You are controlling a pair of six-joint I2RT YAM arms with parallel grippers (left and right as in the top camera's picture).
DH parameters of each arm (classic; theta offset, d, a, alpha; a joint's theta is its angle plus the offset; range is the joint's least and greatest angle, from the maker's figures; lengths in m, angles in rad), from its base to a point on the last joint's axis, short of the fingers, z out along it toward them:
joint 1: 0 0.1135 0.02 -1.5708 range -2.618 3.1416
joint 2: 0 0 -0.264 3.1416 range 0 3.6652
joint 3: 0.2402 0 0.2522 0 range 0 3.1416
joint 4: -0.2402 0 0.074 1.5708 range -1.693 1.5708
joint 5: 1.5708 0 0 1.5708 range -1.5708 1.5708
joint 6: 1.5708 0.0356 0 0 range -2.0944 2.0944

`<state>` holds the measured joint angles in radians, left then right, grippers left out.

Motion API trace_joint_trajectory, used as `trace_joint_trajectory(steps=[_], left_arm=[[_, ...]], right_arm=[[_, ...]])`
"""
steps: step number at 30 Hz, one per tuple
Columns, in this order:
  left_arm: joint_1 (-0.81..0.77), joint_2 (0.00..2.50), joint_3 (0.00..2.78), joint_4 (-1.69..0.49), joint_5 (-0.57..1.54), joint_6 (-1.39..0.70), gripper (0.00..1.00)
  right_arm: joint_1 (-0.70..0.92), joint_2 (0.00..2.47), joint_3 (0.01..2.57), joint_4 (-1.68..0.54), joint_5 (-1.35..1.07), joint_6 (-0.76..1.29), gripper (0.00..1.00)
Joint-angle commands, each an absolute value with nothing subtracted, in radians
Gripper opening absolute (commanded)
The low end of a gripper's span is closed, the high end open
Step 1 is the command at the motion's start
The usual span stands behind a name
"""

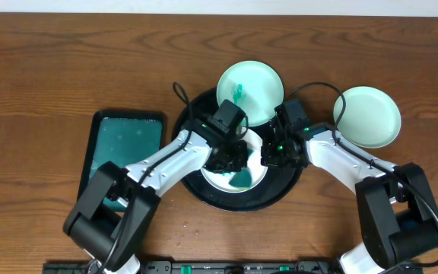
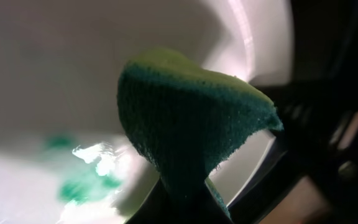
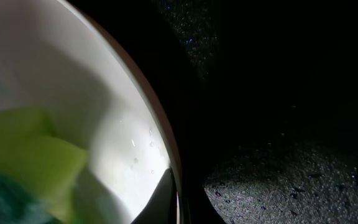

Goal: Clean dirty plates on tray and stack at the side
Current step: 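Scrub the white plate's green stain with the sponge in the left gripper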

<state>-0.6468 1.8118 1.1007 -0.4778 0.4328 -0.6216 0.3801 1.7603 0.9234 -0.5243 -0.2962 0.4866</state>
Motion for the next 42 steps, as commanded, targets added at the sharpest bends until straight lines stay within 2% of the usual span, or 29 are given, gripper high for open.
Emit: trace_joint_trajectory(steps=[1, 7, 10, 15, 20, 25, 29, 35, 42], left_arm=[[-0.653, 1.869, 1.096, -0.406, 0.461, -0.688, 0.07], [-0.631, 1.976, 1.096, -0.21, 0.459, -0.714, 0.07], [-0.591, 2.006, 1.096, -0.185, 0.427, -0.713, 0.07], [-0.498, 1.996, 1.098, -0.253, 0.356, -0.662, 0.07], [-0.408, 1.966, 1.098, -0.383, 0.193, -0.567, 0.07], [-0.378, 1.961, 1.111, -0.554, -0.017, -0.489, 0.07], [-0.386, 1.961, 1.112, -0.649, -0.046, -0.464, 0.07], [-0.422, 1.961, 1.112, -0.782, 0.014, -0.406, 0.07], [-0.537, 1.961, 1.112, -0.764, 0.395, -0.312, 0.07]], right_arm=[[0.408, 1.84, 0.868, -0.562, -0.274, 0.477, 0.01], [0.408, 1.84, 0.868, -0.586, -0.274, 0.477, 0.01], [0.408, 1.84, 0.868, -0.597, -0.274, 0.477, 0.01], [0.408, 1.84, 0.868, -0.597, -0.274, 0.478, 0.01], [0.408, 1.84, 0.868, -0.595, -0.274, 0.477, 0.01], [0.408, 1.84, 0.868, -0.593, -0.274, 0.474, 0.01], [0.408, 1.84, 0.868, -0.592, -0.274, 0.474, 0.01], [0.408, 1.84, 0.868, -0.592, -0.273, 0.473, 0.01], [0.408, 1.84, 0.868, -0.587, -0.274, 0.471, 0.01]])
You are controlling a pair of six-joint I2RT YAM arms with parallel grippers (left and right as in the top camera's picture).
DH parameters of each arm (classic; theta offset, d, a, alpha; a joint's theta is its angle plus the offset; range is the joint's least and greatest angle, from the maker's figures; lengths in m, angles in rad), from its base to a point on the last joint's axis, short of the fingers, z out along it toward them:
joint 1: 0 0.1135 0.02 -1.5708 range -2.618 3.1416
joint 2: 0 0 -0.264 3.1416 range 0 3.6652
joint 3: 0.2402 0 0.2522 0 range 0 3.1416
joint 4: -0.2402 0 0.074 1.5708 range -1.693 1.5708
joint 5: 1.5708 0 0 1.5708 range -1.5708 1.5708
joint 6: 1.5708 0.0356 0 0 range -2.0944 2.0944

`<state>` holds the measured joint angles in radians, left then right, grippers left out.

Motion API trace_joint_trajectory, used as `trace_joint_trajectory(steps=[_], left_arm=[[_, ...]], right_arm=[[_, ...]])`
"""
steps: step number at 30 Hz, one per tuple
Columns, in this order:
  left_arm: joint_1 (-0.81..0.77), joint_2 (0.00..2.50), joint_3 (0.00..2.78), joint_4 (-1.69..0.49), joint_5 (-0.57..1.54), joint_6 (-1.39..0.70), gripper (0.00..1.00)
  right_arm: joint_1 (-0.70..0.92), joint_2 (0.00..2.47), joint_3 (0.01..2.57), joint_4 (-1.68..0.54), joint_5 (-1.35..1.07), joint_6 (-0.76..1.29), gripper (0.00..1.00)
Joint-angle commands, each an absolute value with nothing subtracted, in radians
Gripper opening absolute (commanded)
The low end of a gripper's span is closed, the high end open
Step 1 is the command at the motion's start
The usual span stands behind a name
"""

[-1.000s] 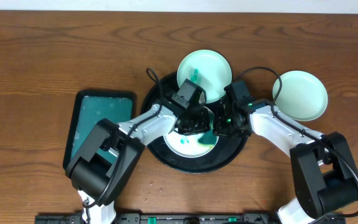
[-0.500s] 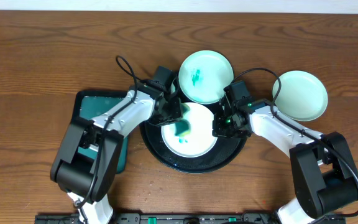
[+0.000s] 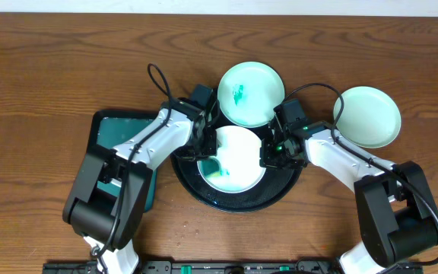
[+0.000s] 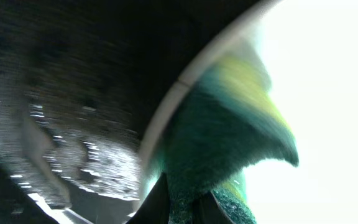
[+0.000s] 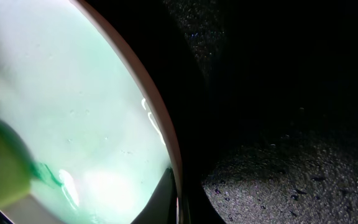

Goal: Clean dirty plates on tray and stack at the side
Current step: 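Scrub the white plate's green stain with the sponge in the left gripper, then return the sponge to the basin with the left gripper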

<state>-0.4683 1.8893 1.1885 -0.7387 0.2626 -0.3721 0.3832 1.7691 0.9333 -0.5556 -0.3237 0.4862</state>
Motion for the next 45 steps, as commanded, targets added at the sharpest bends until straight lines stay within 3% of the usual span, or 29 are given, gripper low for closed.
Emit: trace_joint_trajectory(steps=[1, 11, 24, 34, 45], left_arm=[[-0.554, 1.961, 1.112, -0.746, 0.427, -0.319, 0.07], [-0.687, 1.962, 1.112, -0.5, 0.517, -0.559, 0.07], [-0.672, 1.962, 1.112, -0.236, 0.465, -0.679, 0.07], [-0.49, 1.962, 1.112, -0.447, 0.104, -0.553, 0.07], [-0.376, 1.961, 1.126, -0.679, 0.005, -0.424, 0.07]], right_arm=[[0.408, 1.84, 0.868, -0.587, -0.274, 0.471, 0.01], [0.408, 1.84, 0.868, -0.604, -0.274, 0.469, 0.01], [0.408, 1.84, 0.868, -0.639, -0.274, 0.466, 0.01], [0.408, 1.84, 0.868, -0.655, -0.274, 0.466, 0.01], [0.408, 1.84, 0.868, -0.64, -0.274, 0.463, 0.01]])
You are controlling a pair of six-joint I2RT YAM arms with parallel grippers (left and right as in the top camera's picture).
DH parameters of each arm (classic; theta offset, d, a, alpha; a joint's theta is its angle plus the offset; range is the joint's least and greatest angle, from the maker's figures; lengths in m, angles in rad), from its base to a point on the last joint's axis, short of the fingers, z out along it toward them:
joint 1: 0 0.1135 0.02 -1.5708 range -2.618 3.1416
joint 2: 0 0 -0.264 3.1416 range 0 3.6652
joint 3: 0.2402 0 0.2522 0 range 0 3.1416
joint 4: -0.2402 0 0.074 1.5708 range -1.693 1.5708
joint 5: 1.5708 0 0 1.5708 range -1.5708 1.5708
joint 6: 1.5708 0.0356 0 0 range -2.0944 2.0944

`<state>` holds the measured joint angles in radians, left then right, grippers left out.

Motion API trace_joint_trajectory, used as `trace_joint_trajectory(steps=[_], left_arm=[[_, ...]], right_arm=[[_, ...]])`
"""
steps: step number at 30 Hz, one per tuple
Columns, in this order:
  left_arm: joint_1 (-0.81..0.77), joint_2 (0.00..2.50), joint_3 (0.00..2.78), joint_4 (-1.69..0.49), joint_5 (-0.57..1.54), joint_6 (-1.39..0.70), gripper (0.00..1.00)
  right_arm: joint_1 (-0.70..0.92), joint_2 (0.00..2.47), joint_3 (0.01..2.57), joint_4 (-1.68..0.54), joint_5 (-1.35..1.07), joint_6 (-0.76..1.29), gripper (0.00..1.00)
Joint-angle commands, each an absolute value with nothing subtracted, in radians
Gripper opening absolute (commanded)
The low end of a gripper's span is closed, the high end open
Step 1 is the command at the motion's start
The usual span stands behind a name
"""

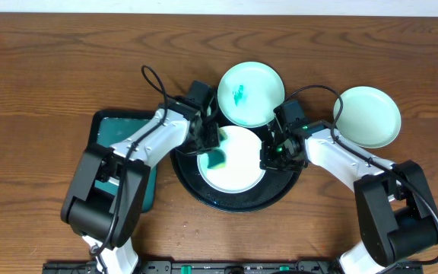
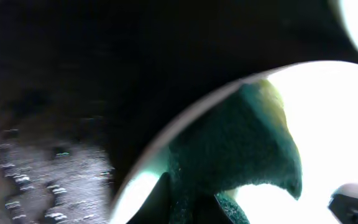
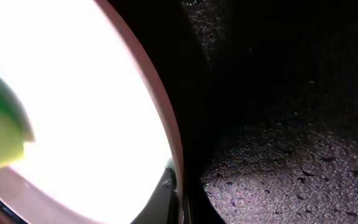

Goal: Clean dirty plates on tray and stack at the side
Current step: 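Return the sponge to the basin with the left gripper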

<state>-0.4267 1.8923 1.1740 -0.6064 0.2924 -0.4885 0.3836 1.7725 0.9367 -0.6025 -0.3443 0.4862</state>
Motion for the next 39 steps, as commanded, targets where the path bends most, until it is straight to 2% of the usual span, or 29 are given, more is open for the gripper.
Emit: trace_joint_trajectory(steps=[1, 9, 25, 30, 39], left_arm=[[-0.378, 1.959, 1.134, -0.7, 0.005, -0.412, 0.07], [-0.401, 1.897, 1.223, -0.915, -0.145, -0.392, 0.07], [-0.375, 1.735, 1.327, -1.007, -0.087, -0.374, 0.07], [-0.27, 1.735, 1.36, -1.035, -0.087, -0.376, 0.07], [0.067, 1.759, 1.357, -1.042, -0.069, -0.373, 0.07]], right_arm=[[0.408, 1.84, 0.868, -0.638, -0.274, 0.463, 0.01], [0.408, 1.84, 0.868, -0.618, -0.274, 0.462, 0.01], [0.408, 1.84, 0.868, -0.617, -0.274, 0.463, 0.01], [0.408, 1.84, 0.868, -0.617, -0.274, 0.462, 0.01], [0.408, 1.84, 0.868, -0.617, -0.273, 0.455, 0.01]])
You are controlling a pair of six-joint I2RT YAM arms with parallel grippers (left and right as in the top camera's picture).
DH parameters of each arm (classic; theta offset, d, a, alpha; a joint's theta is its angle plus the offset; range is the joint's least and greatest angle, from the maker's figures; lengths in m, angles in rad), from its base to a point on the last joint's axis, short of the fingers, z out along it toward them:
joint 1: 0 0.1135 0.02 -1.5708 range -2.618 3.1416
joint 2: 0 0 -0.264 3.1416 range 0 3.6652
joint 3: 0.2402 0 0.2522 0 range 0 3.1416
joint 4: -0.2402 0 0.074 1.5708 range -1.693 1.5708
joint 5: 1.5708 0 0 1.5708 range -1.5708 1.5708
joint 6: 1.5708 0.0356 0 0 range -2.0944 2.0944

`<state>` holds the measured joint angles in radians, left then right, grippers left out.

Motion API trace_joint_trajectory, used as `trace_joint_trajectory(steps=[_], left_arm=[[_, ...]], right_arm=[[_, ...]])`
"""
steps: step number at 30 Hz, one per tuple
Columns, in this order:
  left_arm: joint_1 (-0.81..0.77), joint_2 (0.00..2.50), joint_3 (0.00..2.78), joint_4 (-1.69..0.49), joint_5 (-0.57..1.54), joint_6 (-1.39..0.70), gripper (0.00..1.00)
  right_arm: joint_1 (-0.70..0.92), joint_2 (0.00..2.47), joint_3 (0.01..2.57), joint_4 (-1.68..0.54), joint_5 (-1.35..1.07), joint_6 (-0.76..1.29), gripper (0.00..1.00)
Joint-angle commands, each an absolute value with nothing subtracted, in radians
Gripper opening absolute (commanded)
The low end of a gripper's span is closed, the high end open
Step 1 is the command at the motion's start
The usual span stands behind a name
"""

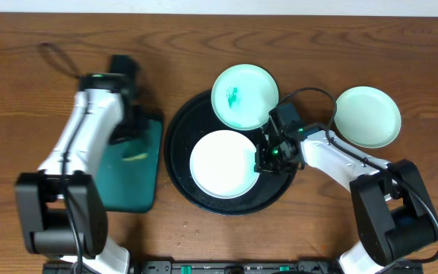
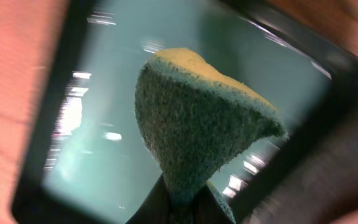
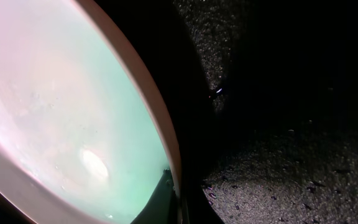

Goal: Clean dirty plates on tray and stack at the side
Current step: 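Return the sponge to the basin with the left gripper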

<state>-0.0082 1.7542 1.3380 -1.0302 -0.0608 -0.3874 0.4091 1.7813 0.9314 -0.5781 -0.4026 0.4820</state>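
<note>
A white plate (image 1: 223, 164) lies in the round black tray (image 1: 185, 122), with no green showing on it. My right gripper (image 1: 265, 161) is shut on its right rim; the right wrist view shows that plate (image 3: 73, 106) pinched at the gripper (image 3: 176, 200). A second plate (image 1: 244, 95) smeared with green sits on the tray's far edge. My left gripper (image 1: 133, 131) is shut on a green and yellow sponge (image 2: 197, 118), held over the basin of teal water (image 2: 98, 130); the gripper (image 2: 182, 202) sits below the sponge.
One clean pale green plate (image 1: 367, 116) rests on the wooden table to the right of the tray. The dark rectangular basin (image 1: 149, 190) sits left of the tray. The tray's wet black floor (image 3: 278, 174) fills the right wrist view.
My left gripper, still holding the sponge, was at the upper left of the white plate and is now over the basin to the left. The right gripper still pinches the plate's rim.
The sponge was first pressed on the plate's near middle, among green smears. Then it was at the plate's left edge, with green only at the lower left. Later it was at the upper left, the plate nearly white. Now the sponge is over the basin.
</note>
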Motion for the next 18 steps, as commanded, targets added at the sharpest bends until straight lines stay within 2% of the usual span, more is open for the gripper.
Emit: trace_joint_trajectory(steps=[1, 4, 18], left_arm=[[0.097, 1.768, 1.356, -1.042, -0.039, -0.365, 0.07], [0.141, 1.804, 1.346, -1.04, 0.008, -0.351, 0.07], [0.111, 1.954, 1.341, -1.009, 0.008, -0.344, 0.07]], right_arm=[[0.408, 1.84, 0.868, -0.616, -0.273, 0.455, 0.01], [0.408, 1.84, 0.868, -0.61, -0.263, 0.455, 0.01], [0.408, 1.84, 0.869, -0.621, -0.263, 0.455, 0.01]])
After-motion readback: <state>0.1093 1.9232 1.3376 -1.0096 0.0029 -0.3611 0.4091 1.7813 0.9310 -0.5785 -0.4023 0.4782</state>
